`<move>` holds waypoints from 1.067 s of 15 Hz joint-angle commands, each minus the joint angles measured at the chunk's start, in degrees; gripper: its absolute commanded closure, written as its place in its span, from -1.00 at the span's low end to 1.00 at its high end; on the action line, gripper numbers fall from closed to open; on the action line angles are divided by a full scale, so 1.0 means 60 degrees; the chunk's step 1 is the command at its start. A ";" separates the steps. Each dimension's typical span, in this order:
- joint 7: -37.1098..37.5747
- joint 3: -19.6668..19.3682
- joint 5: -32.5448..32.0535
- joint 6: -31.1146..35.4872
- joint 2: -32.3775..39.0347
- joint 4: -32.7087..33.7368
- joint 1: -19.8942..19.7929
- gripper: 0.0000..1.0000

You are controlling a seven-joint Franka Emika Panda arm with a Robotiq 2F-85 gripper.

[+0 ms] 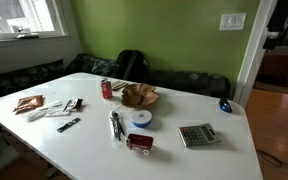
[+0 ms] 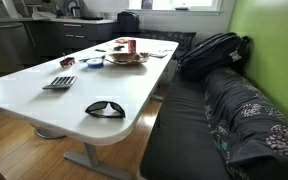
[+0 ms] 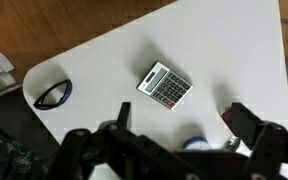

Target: Put the plastic of utensils on the brown bowl

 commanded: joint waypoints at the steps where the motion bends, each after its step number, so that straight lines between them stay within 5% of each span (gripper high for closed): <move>1: -0.0021 0.0020 0.0015 -0.0027 0.0001 0.0021 -0.0032 -1.00; 12: 0.0244 0.0216 -0.0222 -0.0043 0.0121 0.0037 -0.0215 -1.00; 16: 0.0841 0.0595 -0.0649 0.2287 0.1562 0.0132 -0.0873 -1.00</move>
